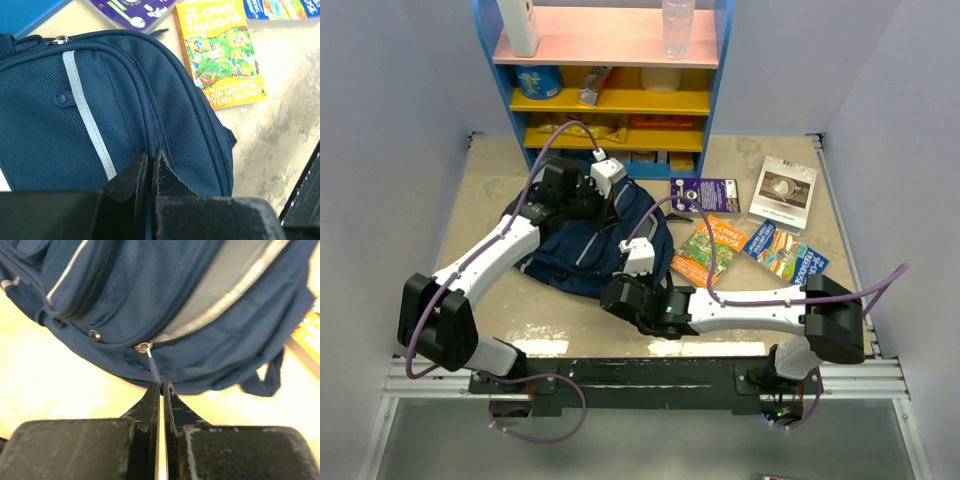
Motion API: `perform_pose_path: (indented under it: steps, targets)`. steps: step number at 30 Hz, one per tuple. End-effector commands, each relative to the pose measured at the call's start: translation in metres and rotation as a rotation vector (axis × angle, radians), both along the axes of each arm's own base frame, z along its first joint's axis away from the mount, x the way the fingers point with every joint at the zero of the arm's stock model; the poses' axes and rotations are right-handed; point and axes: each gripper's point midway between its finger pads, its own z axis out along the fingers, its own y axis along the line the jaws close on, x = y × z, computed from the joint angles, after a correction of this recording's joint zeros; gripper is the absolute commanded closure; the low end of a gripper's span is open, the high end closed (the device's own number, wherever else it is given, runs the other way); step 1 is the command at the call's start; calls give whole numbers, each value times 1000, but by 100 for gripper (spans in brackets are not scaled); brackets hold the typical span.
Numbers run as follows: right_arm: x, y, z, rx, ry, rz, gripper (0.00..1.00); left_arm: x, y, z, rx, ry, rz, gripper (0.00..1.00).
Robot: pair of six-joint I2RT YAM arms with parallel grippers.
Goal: Pack the student bag
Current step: Zip the student bag at the center of the board.
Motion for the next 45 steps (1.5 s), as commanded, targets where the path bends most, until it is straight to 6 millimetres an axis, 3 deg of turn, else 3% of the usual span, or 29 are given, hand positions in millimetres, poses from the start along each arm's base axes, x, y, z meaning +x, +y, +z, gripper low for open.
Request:
perform_pose_path:
  steps: [1,6,14,16,17,18,19,20,21,23,26,35,45]
  targets:
    - [7,-39,4,-72,-25,-44,100,-21,-19,5,-7,-33,-185,100]
    - [20,-54,3,-45,-7,-68,100,-40,-31,3,-17,-8,-265,100]
    - [27,-64,4,-85,-37,-77,100,-52,-37,4,-31,13,-327,99]
    - [24,-58,12,-64,-48,-22,100,-49,-35,0,-14,13,-313,100]
    - [16,-42,19,-31,-56,65,95,-48,-34,0,-10,9,-309,100]
    - [10,-40,17,-26,-60,107,89,-45,-33,0,-3,2,-292,100]
    - [4,-35,28,13,-74,142,82,-43,-34,1,-5,-6,-287,100]
    - [0,-29,31,44,-77,172,68,-40,-33,2,-2,-10,-275,100]
    - [-3,-27,33,59,-77,185,62,-37,-33,3,-2,-9,-257,100]
    - [-9,-20,33,69,-71,203,52,-32,-33,6,-5,-22,-236,100]
    - [-18,-10,33,68,-78,210,48,-24,-32,8,-6,-27,-181,100]
    - [-33,22,16,28,-94,260,45,-20,-32,7,-1,-5,-159,100]
    - [-19,30,4,-64,-130,200,52,-24,-33,9,-11,1,-171,100]
